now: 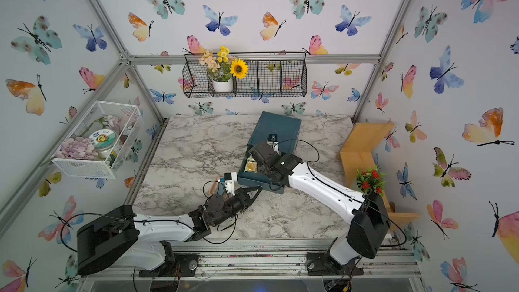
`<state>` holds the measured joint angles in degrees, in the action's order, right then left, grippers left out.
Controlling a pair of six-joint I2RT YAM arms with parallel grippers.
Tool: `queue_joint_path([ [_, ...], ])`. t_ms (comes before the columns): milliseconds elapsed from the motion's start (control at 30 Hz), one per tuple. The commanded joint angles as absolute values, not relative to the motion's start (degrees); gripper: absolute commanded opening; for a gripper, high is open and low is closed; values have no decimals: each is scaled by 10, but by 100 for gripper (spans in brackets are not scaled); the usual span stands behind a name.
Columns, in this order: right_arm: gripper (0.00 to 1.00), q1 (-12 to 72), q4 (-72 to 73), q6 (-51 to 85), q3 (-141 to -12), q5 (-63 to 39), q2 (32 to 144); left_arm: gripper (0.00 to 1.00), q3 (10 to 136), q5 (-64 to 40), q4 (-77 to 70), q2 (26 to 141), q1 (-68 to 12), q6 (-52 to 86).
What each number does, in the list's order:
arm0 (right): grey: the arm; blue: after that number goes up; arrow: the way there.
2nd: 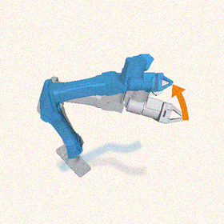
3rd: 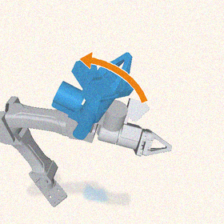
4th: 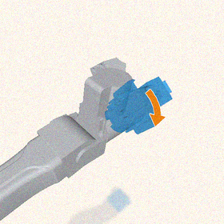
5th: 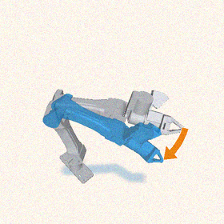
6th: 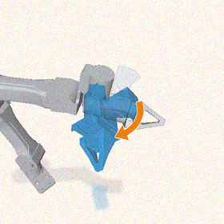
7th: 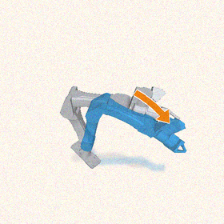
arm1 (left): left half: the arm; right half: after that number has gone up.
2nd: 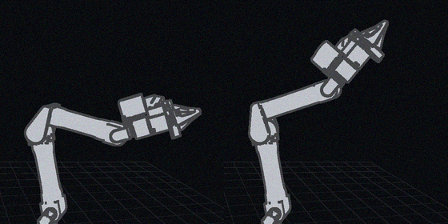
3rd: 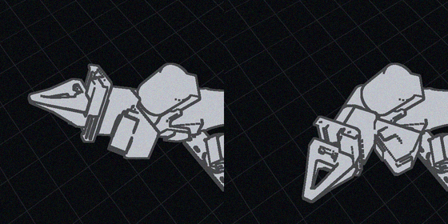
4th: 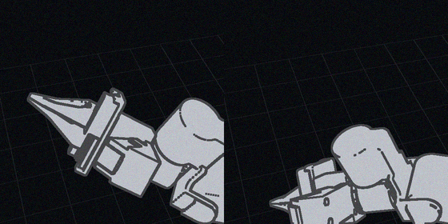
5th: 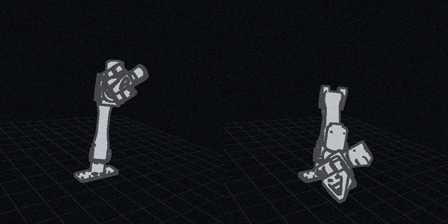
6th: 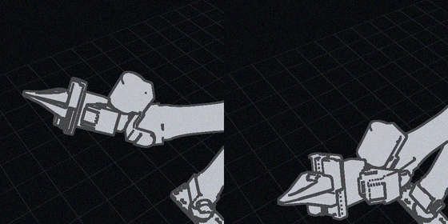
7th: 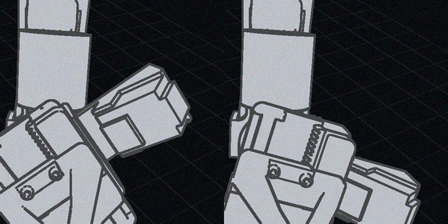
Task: Take the cookies out of the drawer
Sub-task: Pick up the cookie from the drawer.
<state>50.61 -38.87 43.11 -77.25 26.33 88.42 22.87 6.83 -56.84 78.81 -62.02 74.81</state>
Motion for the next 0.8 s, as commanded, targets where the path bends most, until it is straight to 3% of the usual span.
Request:
queue_joint_path([
  [0,58,509,-375,444,-771,303,895,0,230,88,-589,792,-626,743],
  [633,50,509,-353,460,-768,315,940,0,229,90,-587,788,-625,740],
  [767,41,509,-355,458,-768,312,931,0,230,91,-586,789,-626,740],
])
